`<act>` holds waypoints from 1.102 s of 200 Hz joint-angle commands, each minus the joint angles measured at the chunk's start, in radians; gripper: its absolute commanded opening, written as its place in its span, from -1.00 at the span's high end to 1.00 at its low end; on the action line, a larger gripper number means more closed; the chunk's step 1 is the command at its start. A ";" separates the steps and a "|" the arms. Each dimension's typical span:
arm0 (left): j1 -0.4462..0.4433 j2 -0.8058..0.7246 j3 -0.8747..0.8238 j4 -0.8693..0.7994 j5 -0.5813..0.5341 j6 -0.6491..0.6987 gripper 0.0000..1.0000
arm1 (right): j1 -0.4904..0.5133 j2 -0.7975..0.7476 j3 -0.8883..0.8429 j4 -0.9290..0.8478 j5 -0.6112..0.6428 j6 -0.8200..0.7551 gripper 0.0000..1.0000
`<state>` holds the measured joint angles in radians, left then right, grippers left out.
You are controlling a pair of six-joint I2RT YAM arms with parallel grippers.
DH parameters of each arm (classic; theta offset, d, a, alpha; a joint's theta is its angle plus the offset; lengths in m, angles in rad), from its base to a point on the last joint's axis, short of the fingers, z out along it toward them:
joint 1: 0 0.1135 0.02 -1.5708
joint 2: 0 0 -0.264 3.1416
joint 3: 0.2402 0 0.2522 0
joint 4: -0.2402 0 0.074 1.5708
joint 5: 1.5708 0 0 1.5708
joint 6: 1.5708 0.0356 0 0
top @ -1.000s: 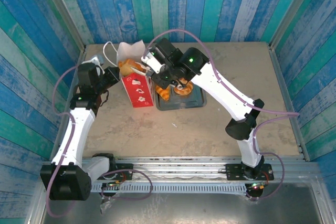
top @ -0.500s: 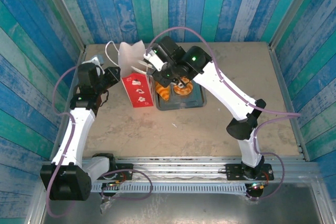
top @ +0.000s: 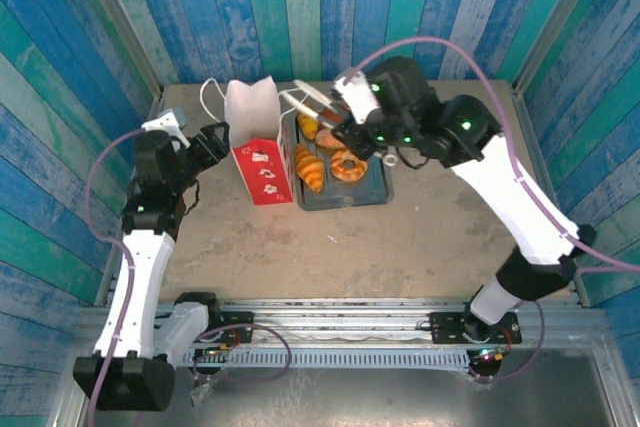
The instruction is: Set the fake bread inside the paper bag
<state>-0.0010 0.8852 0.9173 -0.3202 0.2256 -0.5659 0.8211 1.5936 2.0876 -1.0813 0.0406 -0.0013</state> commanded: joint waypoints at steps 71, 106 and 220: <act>0.004 -0.237 -0.131 0.017 -0.193 0.053 -0.88 | -0.348 -0.269 -0.665 0.141 -0.084 0.106 0.13; 0.004 -0.277 -0.181 0.043 -0.177 0.073 -0.88 | -0.365 -0.193 -0.738 0.156 -0.129 0.121 0.12; 0.004 -0.329 -0.223 0.015 -0.208 0.091 -0.88 | -0.370 0.220 -0.503 0.049 -0.159 0.093 0.03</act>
<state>-0.0010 0.5640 0.7124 -0.3077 0.0345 -0.4900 0.4549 1.7790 1.5208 -0.9897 -0.1066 0.1001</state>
